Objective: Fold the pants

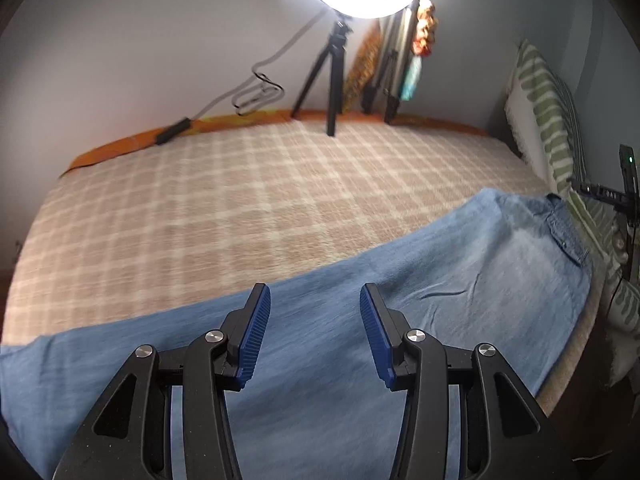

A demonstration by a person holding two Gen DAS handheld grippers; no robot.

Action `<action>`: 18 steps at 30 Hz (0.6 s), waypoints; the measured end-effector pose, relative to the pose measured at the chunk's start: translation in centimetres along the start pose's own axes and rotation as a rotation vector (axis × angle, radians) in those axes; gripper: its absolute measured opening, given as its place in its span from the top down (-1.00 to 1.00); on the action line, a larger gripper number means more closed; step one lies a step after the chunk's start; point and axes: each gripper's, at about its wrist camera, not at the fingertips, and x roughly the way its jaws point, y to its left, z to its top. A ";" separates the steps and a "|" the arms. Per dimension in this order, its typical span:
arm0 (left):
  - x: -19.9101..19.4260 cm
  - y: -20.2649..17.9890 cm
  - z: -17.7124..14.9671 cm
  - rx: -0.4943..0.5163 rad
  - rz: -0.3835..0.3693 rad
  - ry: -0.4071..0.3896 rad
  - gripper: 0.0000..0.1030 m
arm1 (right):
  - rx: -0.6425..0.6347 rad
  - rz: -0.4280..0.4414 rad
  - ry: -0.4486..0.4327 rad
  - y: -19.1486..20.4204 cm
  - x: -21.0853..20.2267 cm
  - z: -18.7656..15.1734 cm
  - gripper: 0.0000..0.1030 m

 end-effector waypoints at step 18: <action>-15.4 15.6 -16.6 -0.478 0.312 -0.124 0.09 | -0.364 0.503 0.028 28.7 -1.1 -2.4 -0.47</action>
